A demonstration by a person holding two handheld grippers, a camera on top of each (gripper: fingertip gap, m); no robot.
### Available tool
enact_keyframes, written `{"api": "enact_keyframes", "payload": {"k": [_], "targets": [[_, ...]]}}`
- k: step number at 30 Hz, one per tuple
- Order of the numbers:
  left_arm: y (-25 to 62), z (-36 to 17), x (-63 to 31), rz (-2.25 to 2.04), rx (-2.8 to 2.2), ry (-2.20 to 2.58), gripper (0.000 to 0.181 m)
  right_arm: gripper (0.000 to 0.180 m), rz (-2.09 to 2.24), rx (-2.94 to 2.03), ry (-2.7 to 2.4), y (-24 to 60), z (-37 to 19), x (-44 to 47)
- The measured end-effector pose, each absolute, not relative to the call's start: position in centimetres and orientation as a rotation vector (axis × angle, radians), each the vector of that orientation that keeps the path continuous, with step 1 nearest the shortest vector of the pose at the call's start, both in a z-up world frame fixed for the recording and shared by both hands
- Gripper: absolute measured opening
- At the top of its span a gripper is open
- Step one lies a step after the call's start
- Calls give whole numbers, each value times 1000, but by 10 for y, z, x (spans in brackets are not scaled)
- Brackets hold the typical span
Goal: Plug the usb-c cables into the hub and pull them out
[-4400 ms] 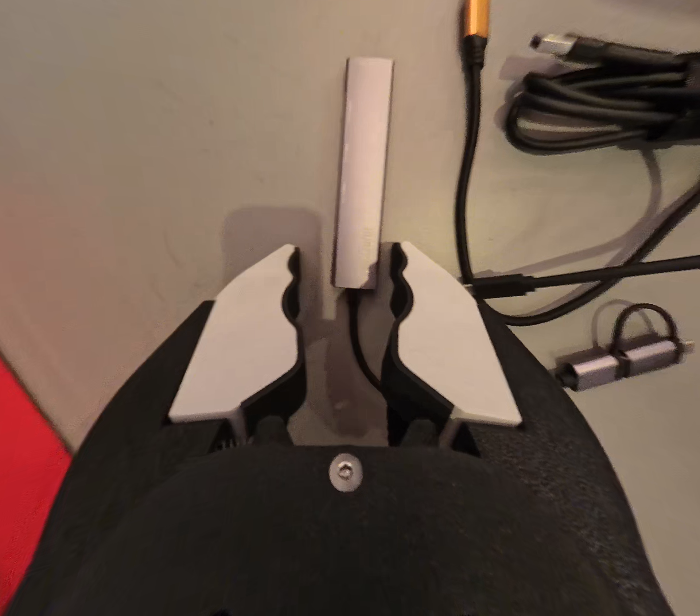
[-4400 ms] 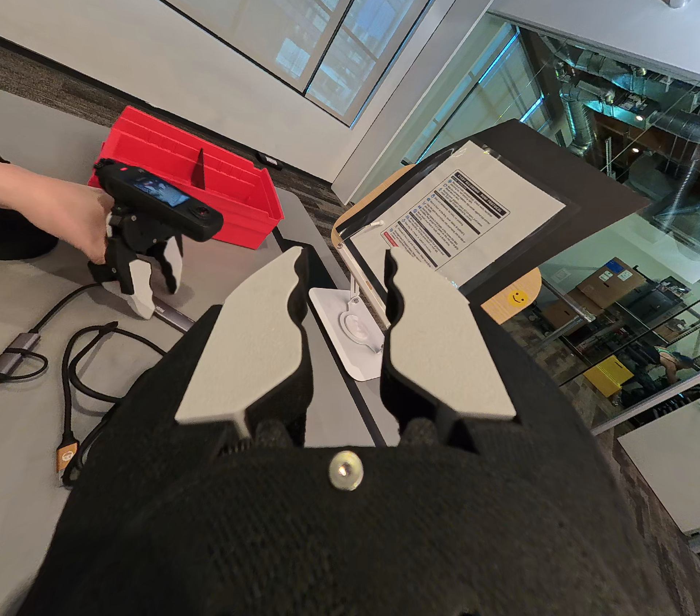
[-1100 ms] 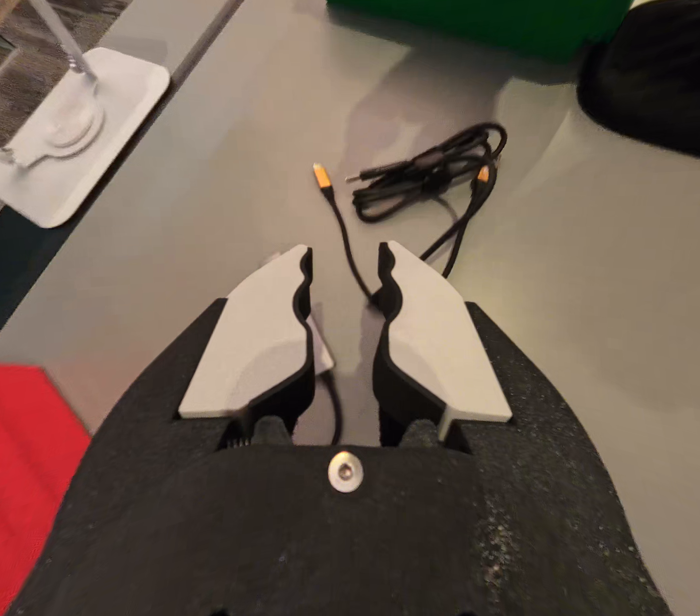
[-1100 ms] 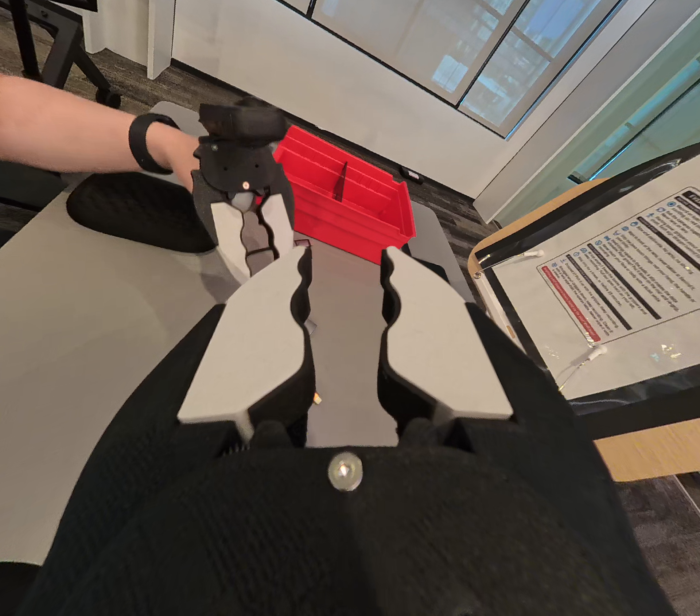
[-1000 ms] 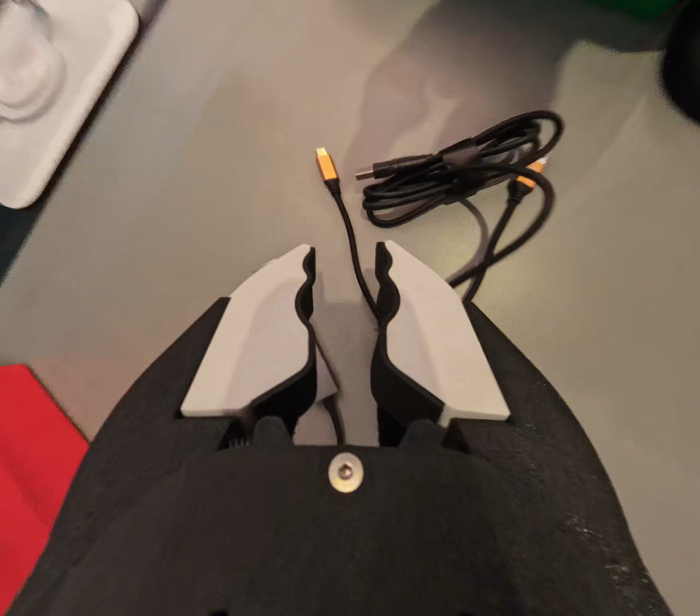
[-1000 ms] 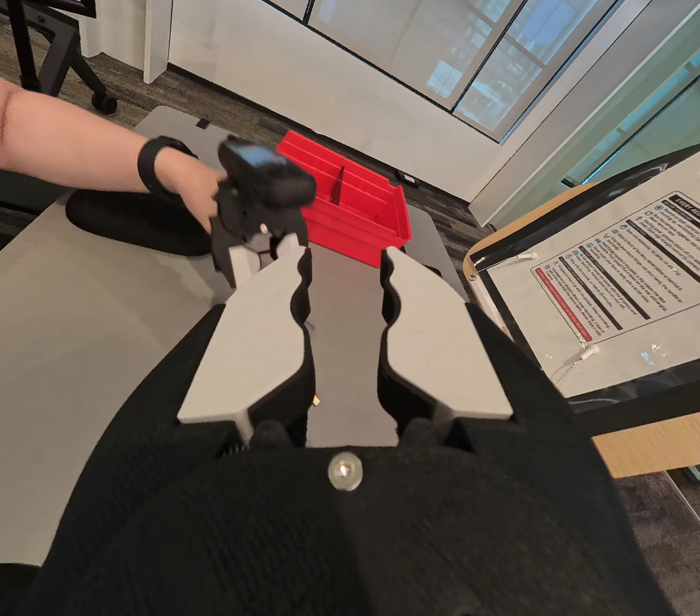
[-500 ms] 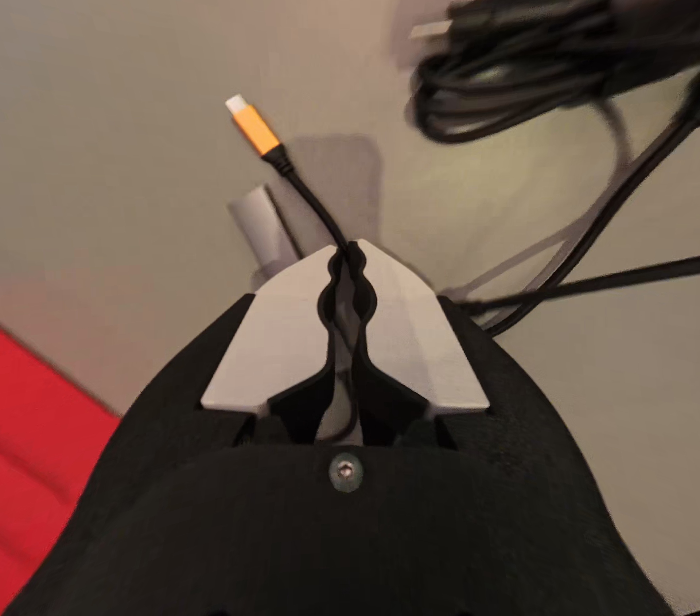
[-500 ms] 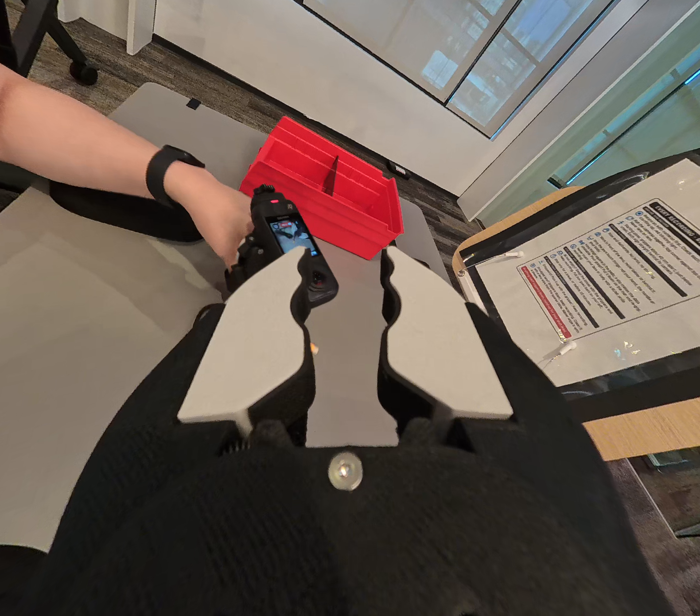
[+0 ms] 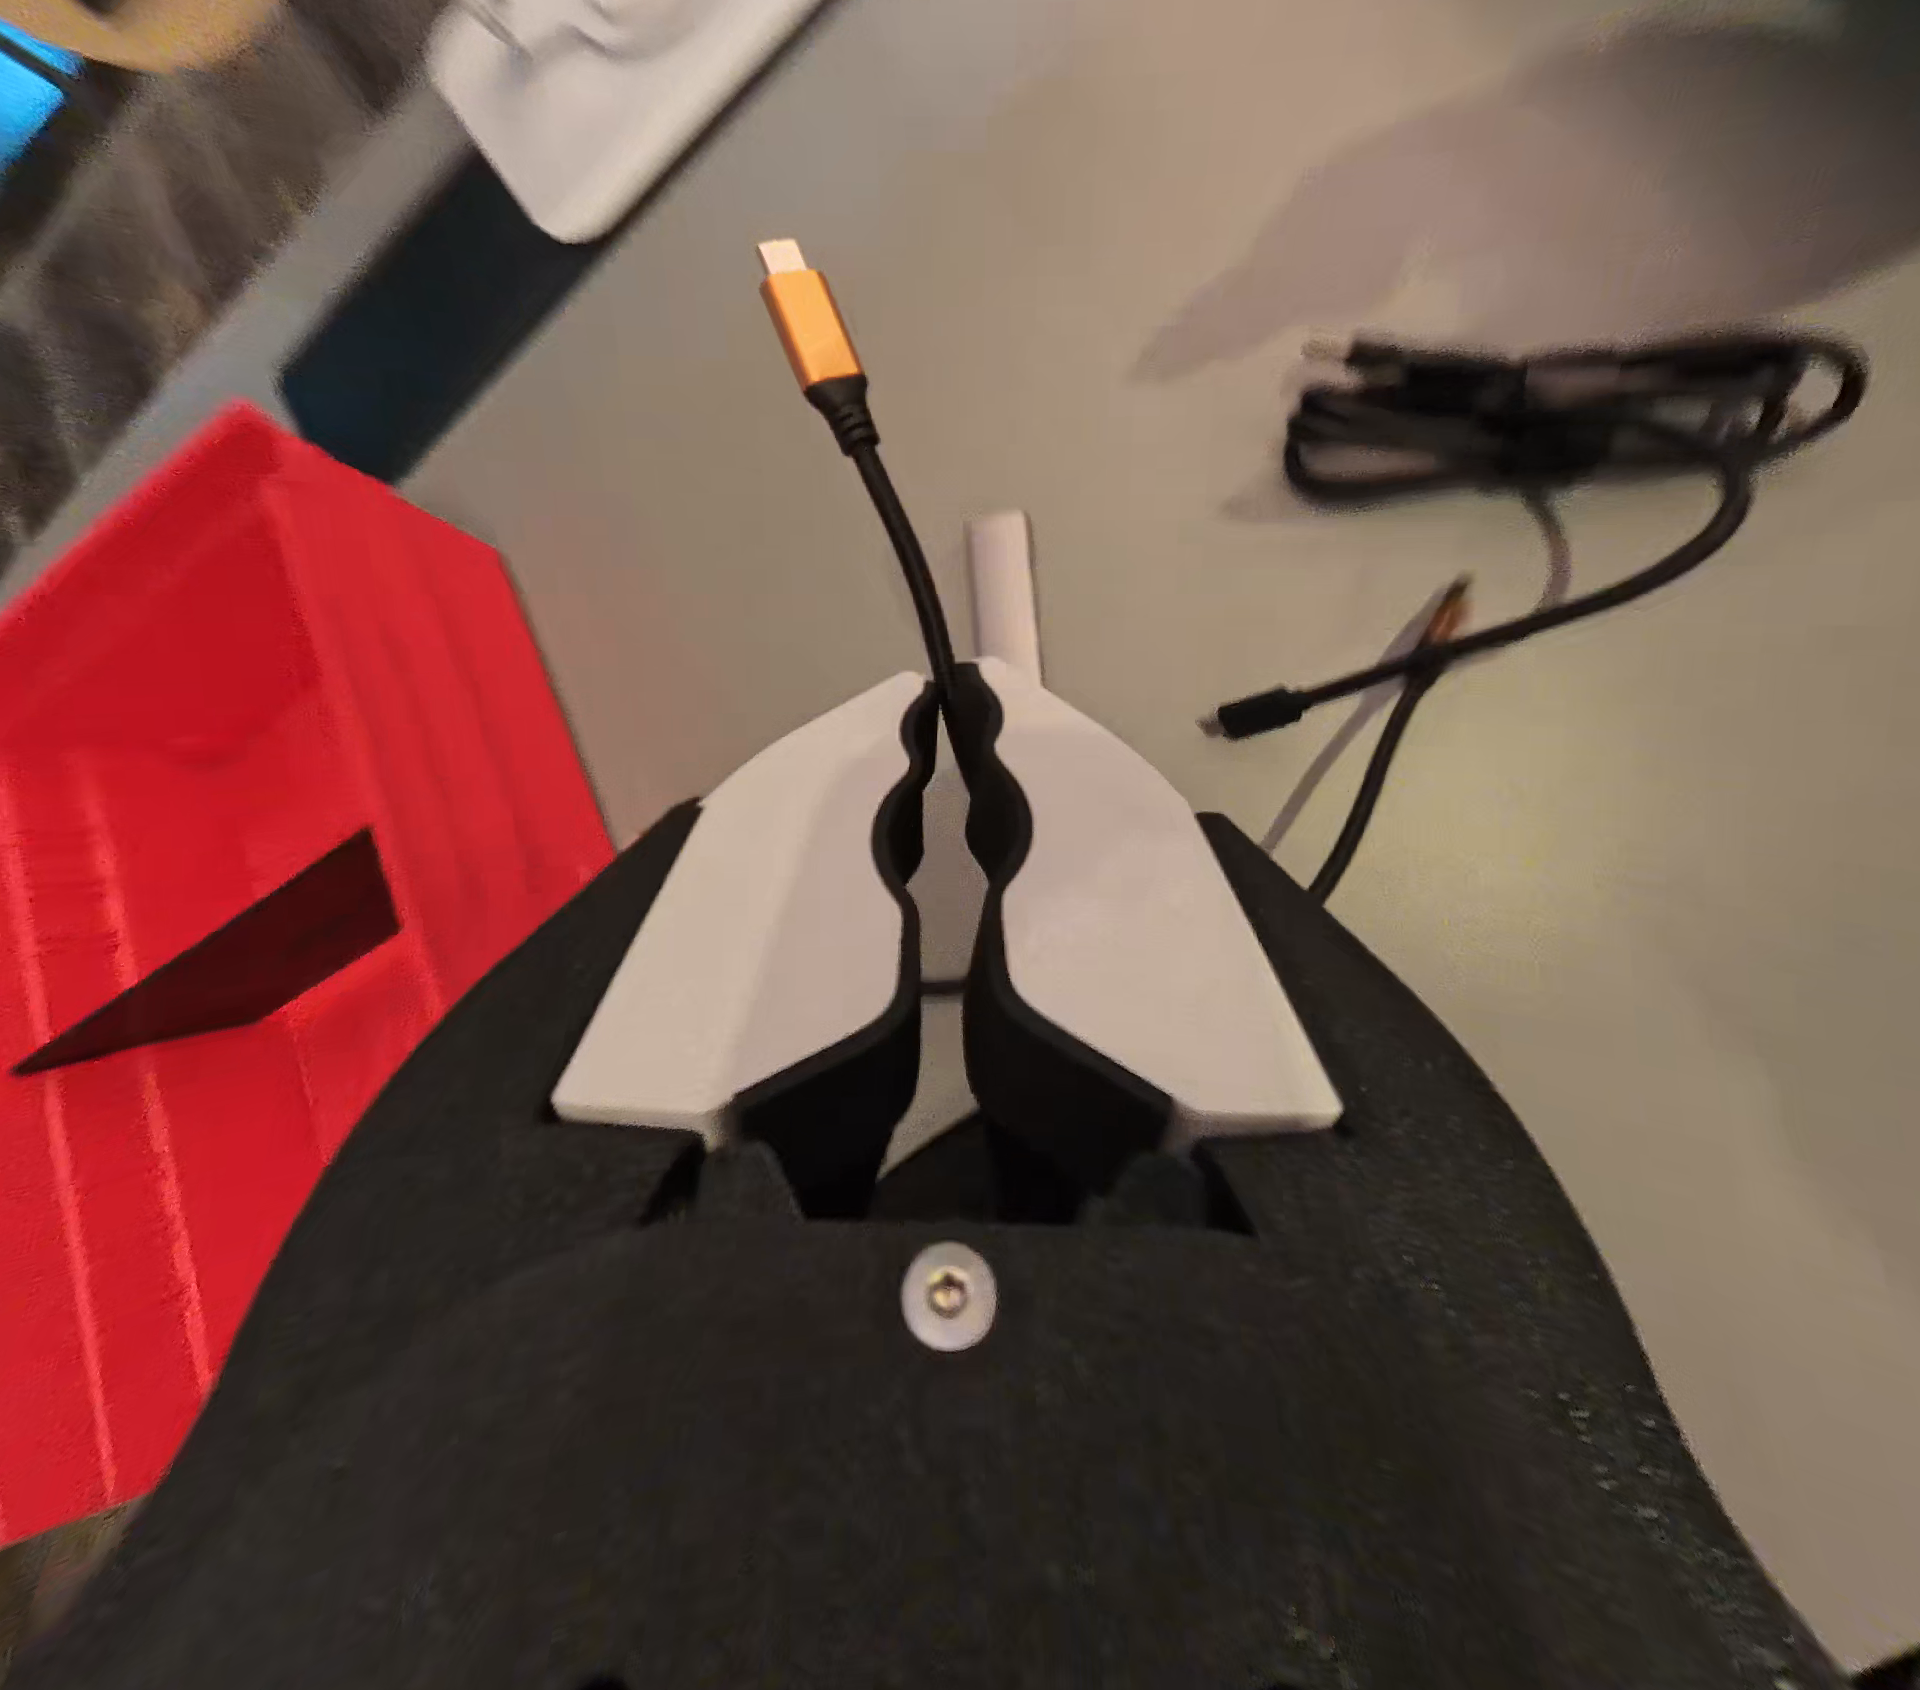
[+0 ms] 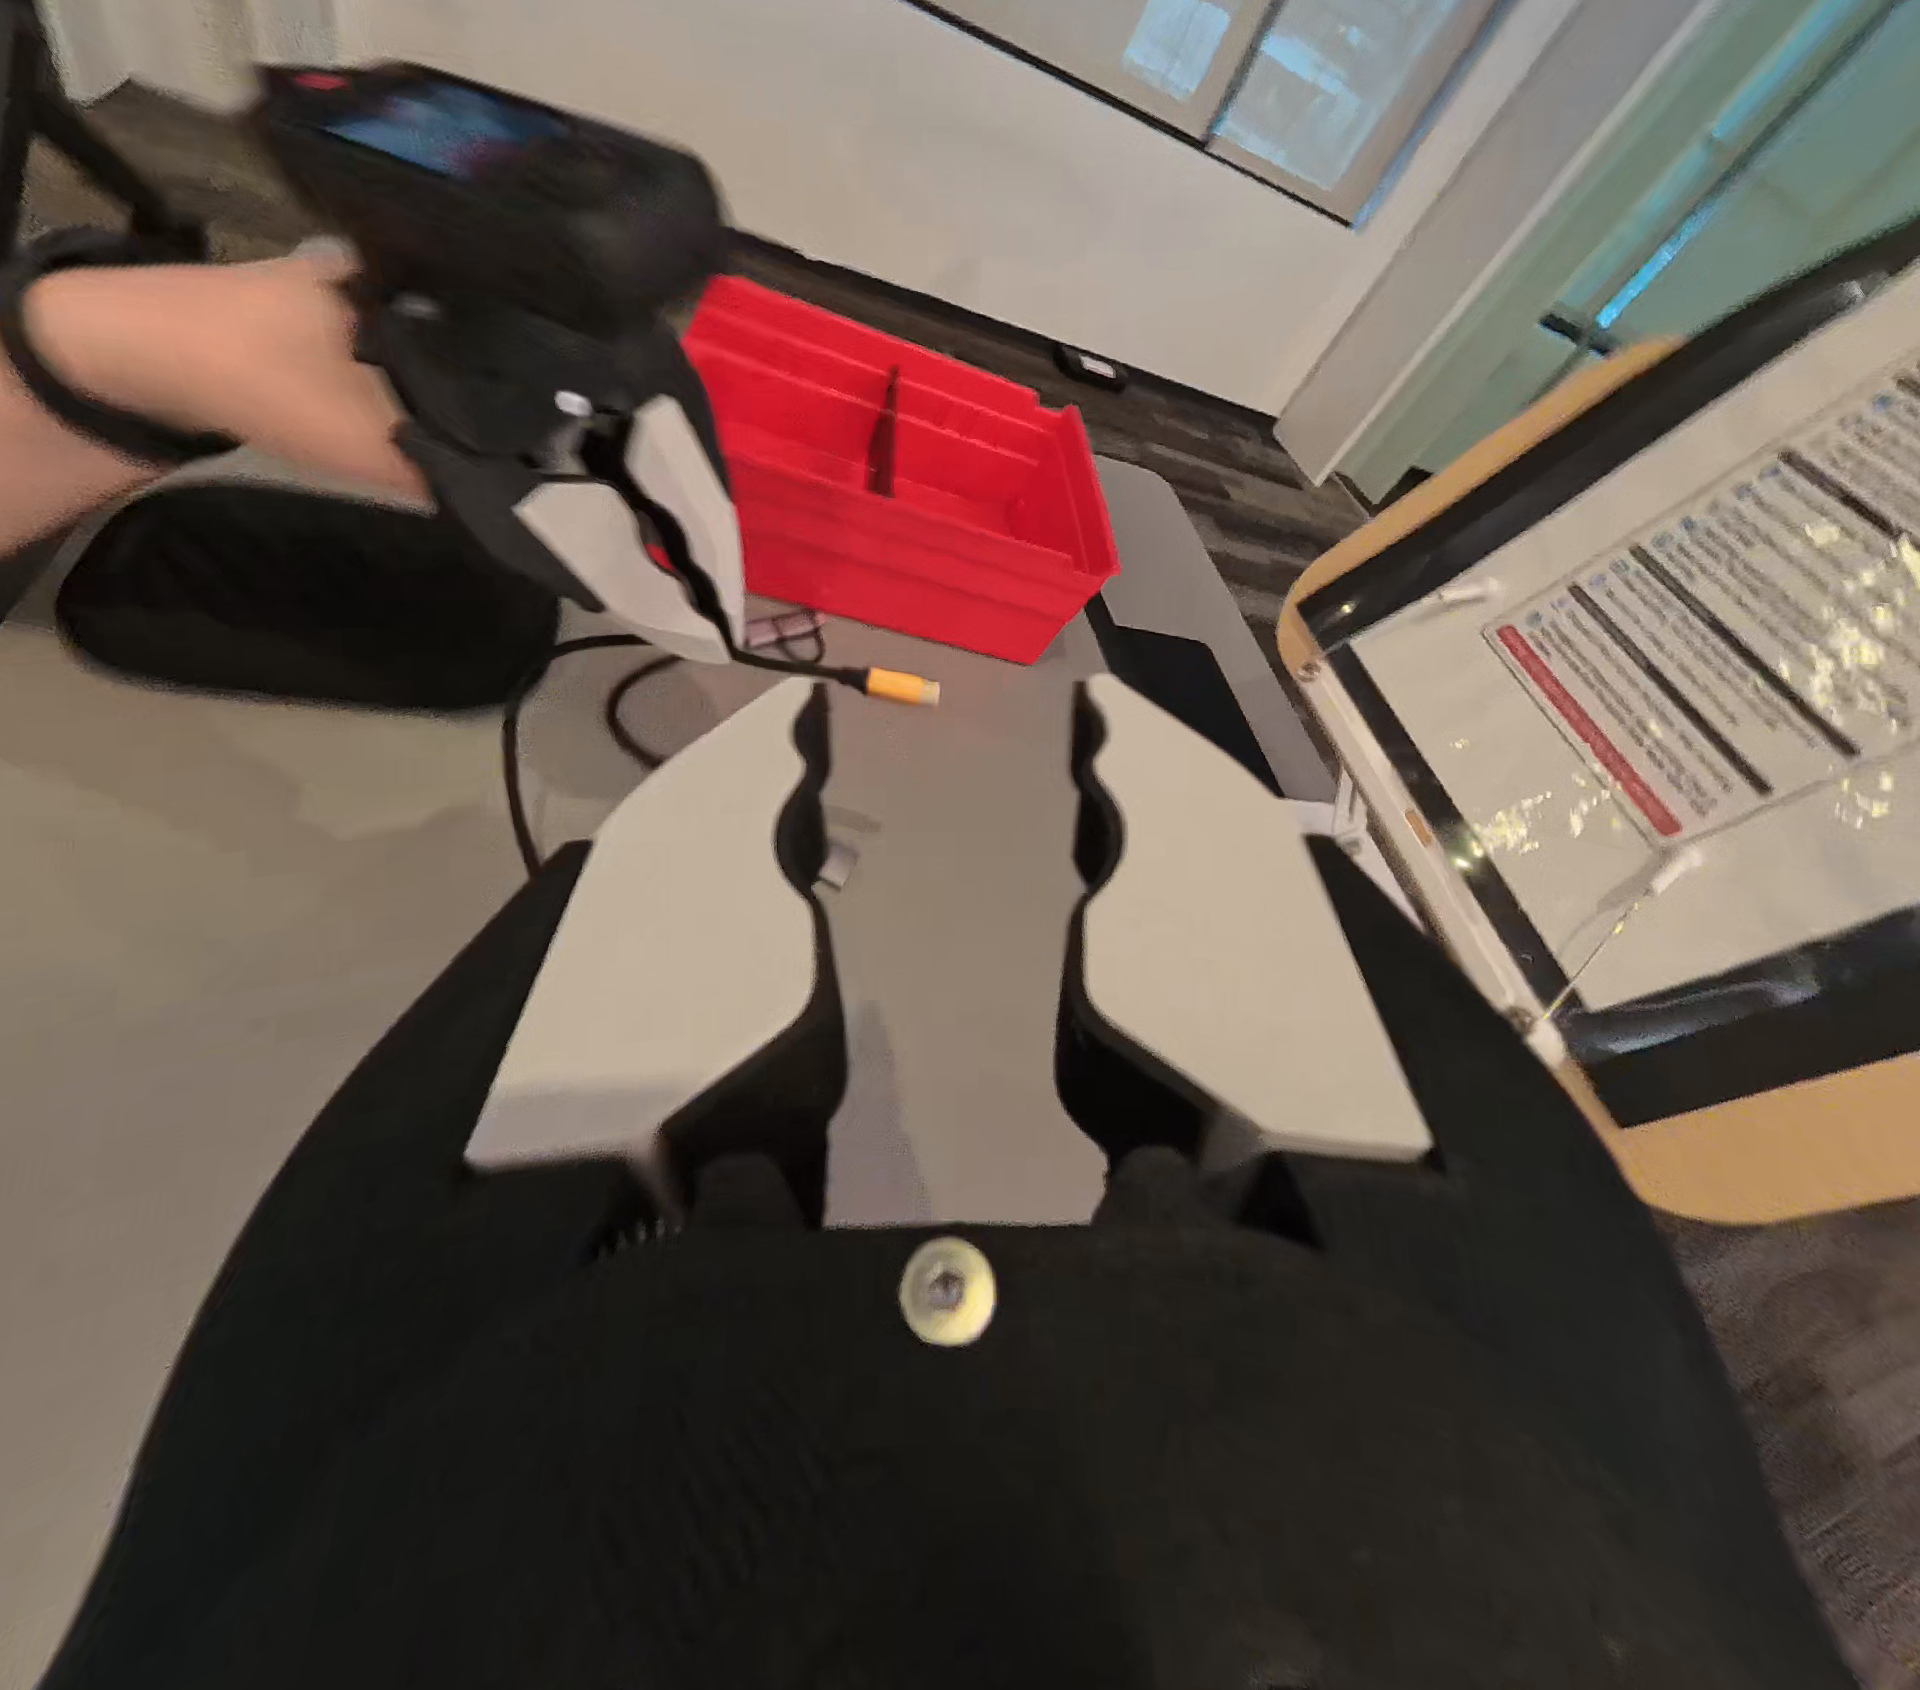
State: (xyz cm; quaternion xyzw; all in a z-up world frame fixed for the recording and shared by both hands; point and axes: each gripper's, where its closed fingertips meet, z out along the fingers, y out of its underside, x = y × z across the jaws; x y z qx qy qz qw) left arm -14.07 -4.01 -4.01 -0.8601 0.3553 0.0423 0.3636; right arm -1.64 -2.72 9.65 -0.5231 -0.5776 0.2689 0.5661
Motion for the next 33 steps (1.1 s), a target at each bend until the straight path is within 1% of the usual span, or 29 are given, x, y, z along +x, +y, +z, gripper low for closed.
{"api": "enact_keyframes", "payload": {"k": [1, 3, 6, 9, 13, 14, 16, 18, 20, 21, 23, 27, 33], "targets": [[-40, -23, -142, 91, -2163, 857, 2, 53, 645, -1275, -1285, -17, 99, -24], [-42, 9, -143, 55, -2050, 775, 2, 53, 748, -1370, -1085, 1, 105, -42], [-48, 42, -143, 63, -1928, 720, 2, 53, 1149, -1400, -844, -5, 110, -82], [-54, 58, -140, 101, -1860, 711, 2, 53, 1497, -1375, -817, -31, 105, -117], [-60, 65, -132, 83, -1815, 724, 2, 48, 1580, -1407, -753, -32, 90, -133], [-61, 64, -129, 67, -1814, 732, 2, 39, 1586, -1404, -750, -32, 88, -134], [-60, 62, -127, 50, -1808, 738, 1, 10, 1642, -1368, -799, -39, 87, -136], [-59, 60, -125, 25, -1801, 740, 0, 4, 1679, -1341, -824, -43, 89, -134], [-59, 58, -126, 6, -1822, 733, 0, 4, 1560, -1336, -816, -34, 89, -129], [-59, 61, -129, 3, -1825, 719, 4, 4, 1462, -1317, -823, -29, 90, -126], [-56, 76, -133, -26, -1793, 652, 23, 4, 1206, -1288, -841, -19, 91, -118], [-47, 114, -123, -154, -1686, 554, 28, 4, 771, -1168, -831, -12, 105, -103], [-32, 141, -87, -107, -1595, 592, 35, 4, 445, -1031, -721, -13, 124, -83]]}}
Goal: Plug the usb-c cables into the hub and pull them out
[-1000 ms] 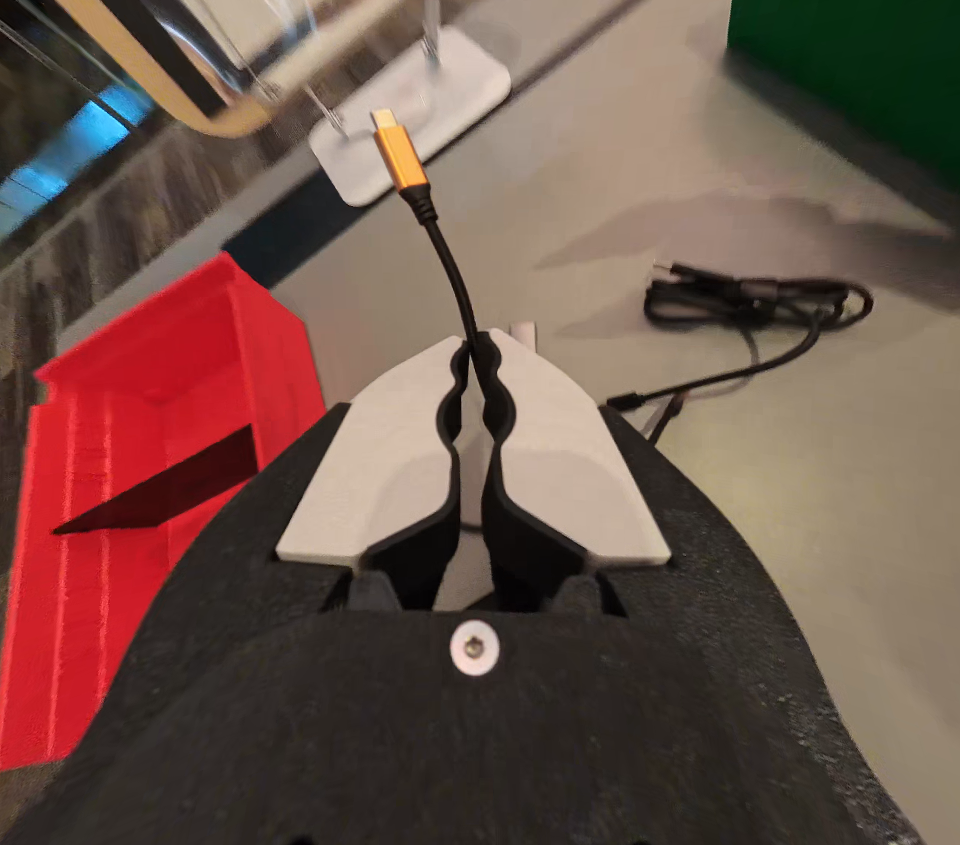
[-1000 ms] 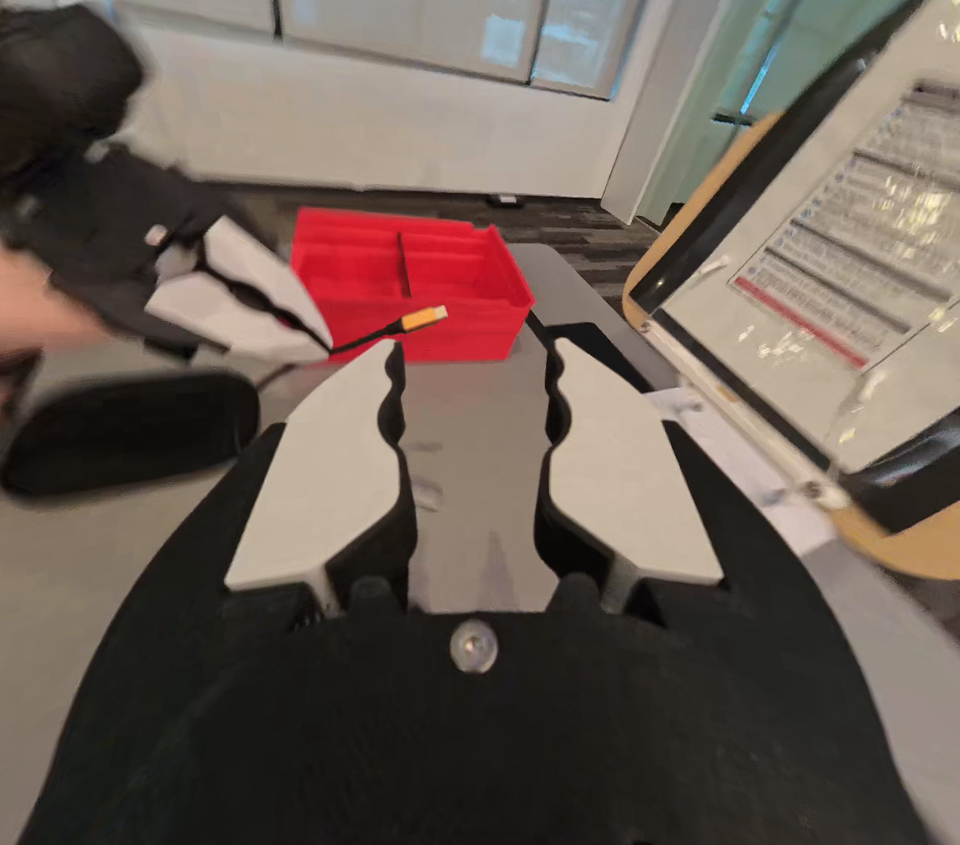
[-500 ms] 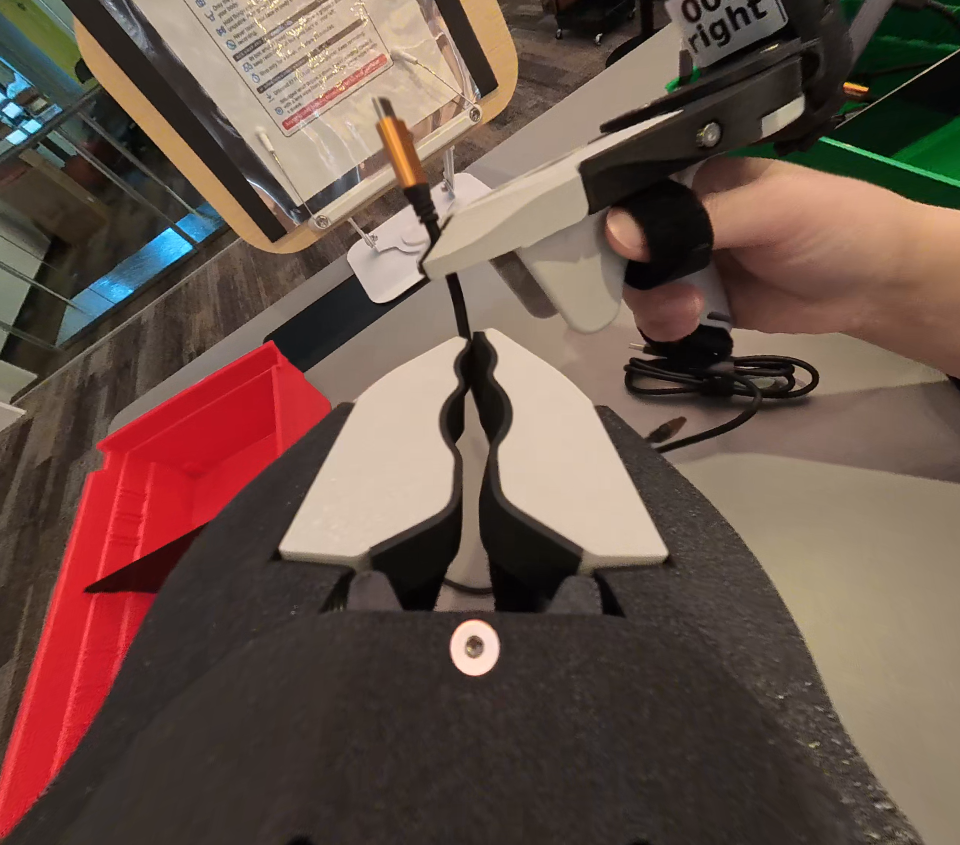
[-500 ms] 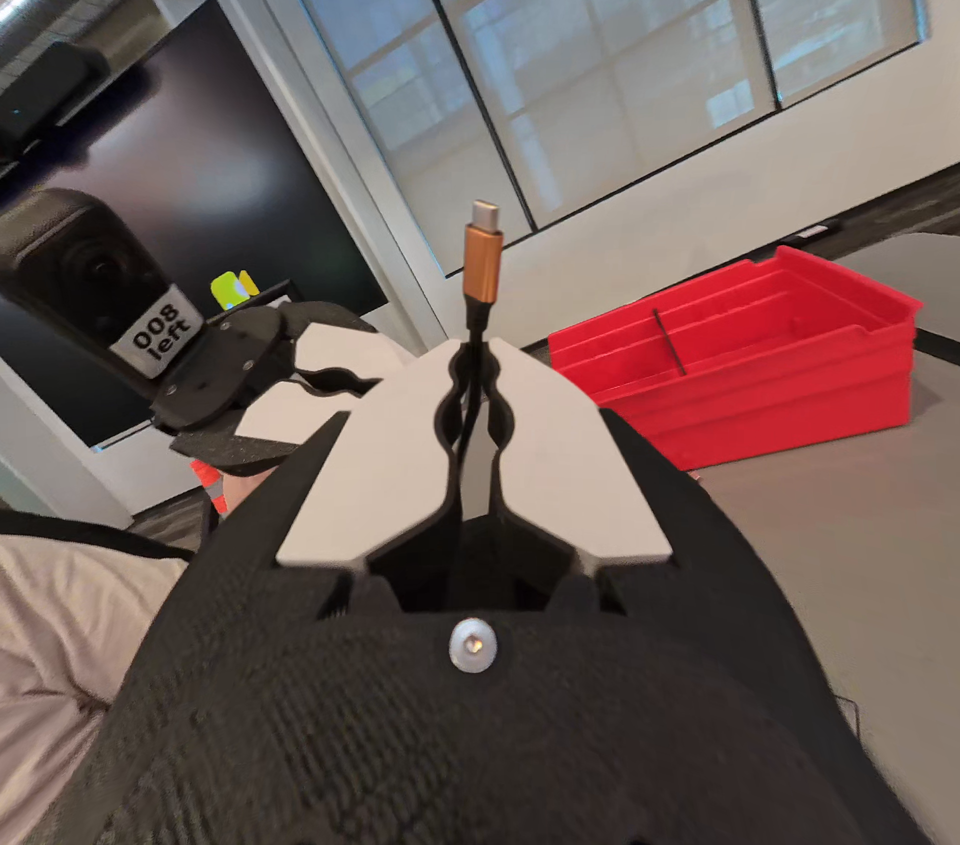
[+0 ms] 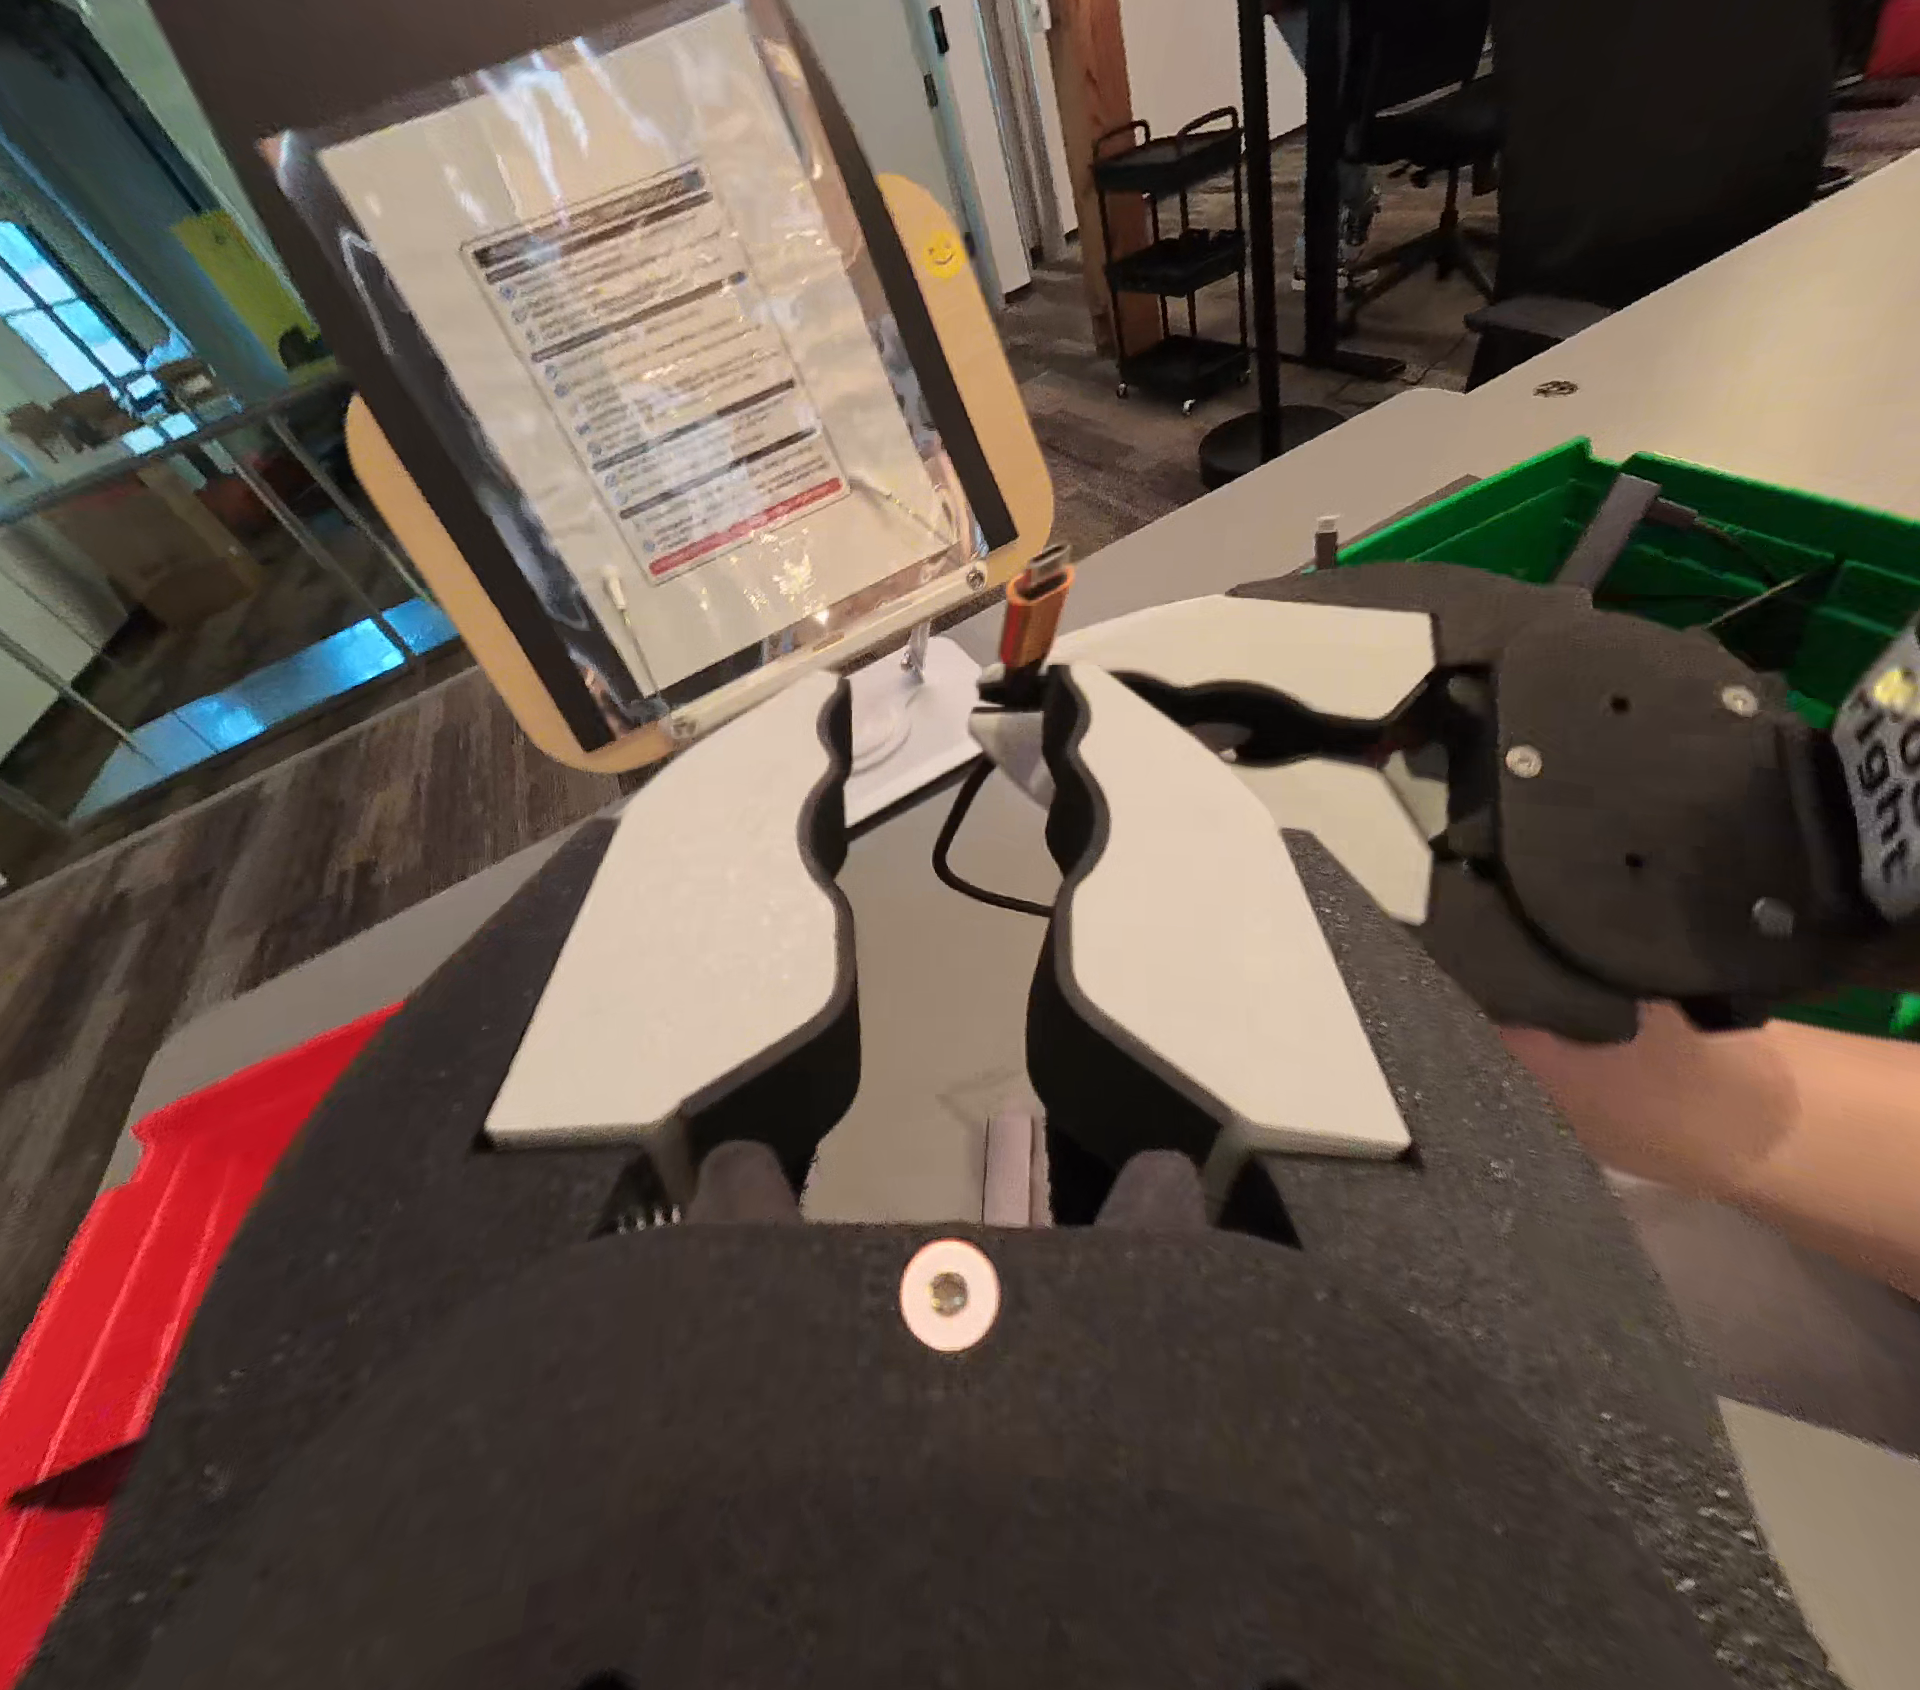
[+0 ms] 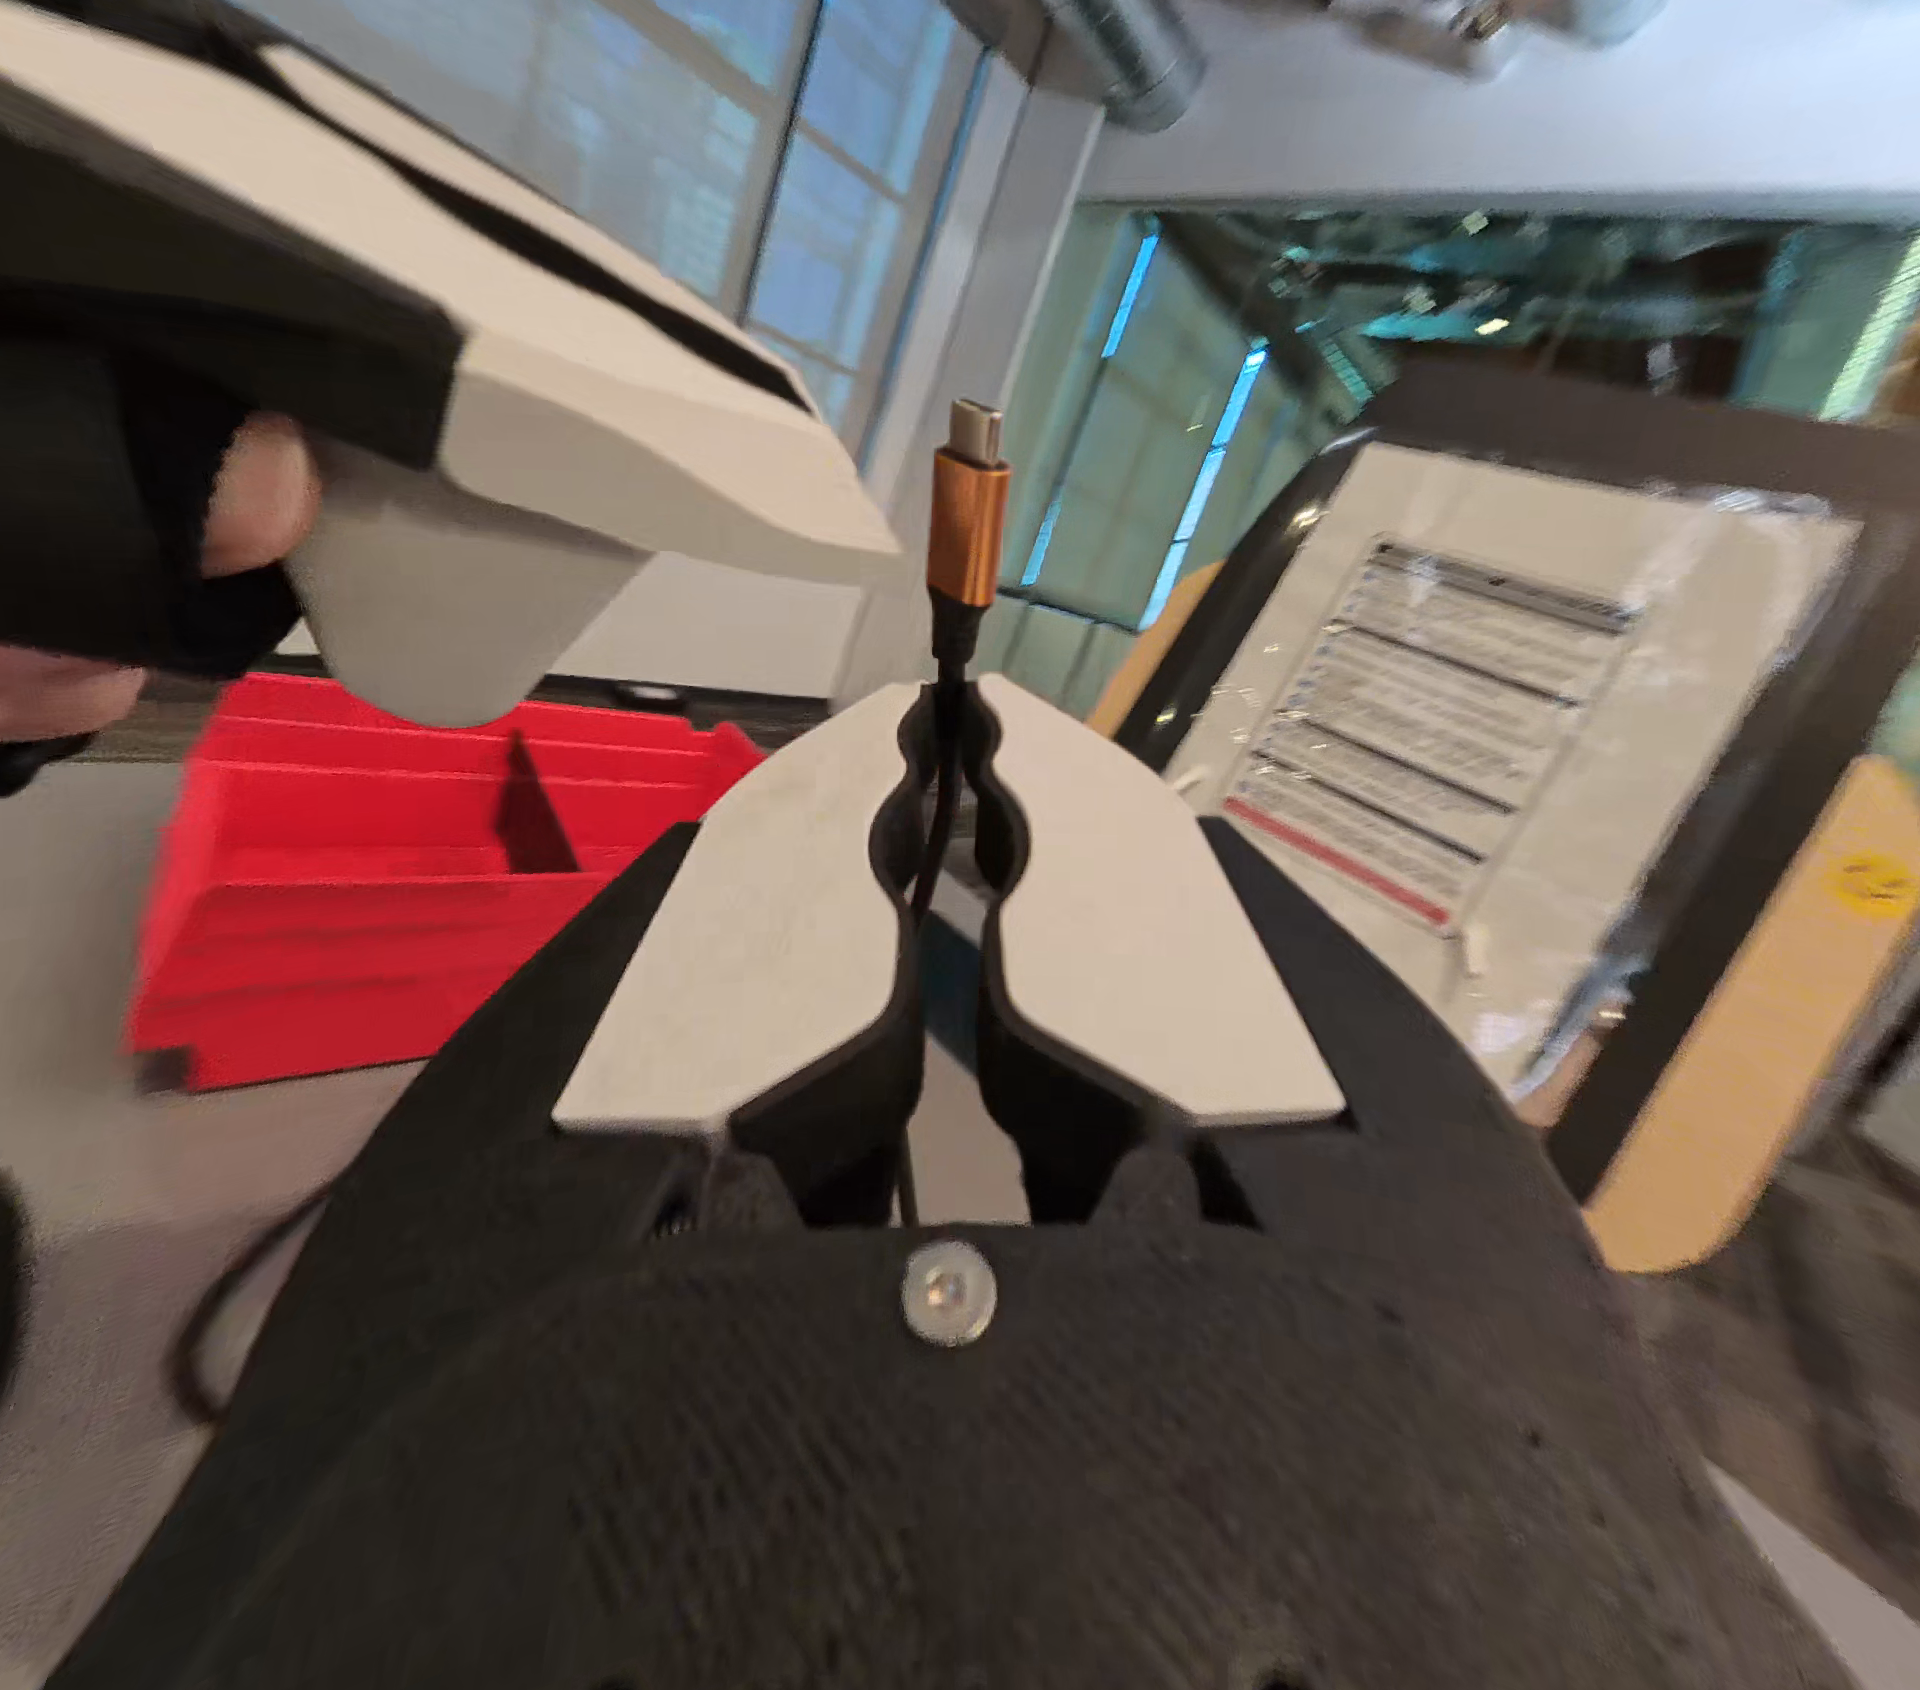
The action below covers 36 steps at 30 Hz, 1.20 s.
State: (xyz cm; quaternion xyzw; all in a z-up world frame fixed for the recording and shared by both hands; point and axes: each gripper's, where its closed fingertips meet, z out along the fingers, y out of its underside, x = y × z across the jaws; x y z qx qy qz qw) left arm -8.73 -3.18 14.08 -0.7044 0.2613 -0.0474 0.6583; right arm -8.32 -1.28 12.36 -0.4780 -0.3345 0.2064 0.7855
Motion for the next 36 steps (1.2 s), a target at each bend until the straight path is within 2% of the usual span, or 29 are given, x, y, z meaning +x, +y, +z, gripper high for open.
{"api": "enact_keyframes", "payload": {"k": [7, 13, 21, 25, 32, 34, 36], "targets": [[-25, 145, -54, -55, -1523, 619, 33, 5, 117, -938, -615, -12, 139, -62], [-22, 153, -47, -86, -1475, 574, 18, 4, -137, -866, -554, -15, 148, -52], [-25, 159, -43, -340, -1465, 572, 12, 5, -257, -821, -541, -16, 154, -51], [-26, 163, -56, -433, -1454, 632, 12, 28, -31, -865, -642, -20, 147, -68], [-36, 160, -91, -613, -1496, 762, 12, 28, 404, -820, -1048, -59, 144, -97], [-52, 165, -92, -713, -1459, 841, 12, 29, 664, -770, -1284, -96, 134, -102], [-76, 171, -88, -840, -1401, 937, 12, 30, 896, -668, -1318, -122, 147, -88]]}}
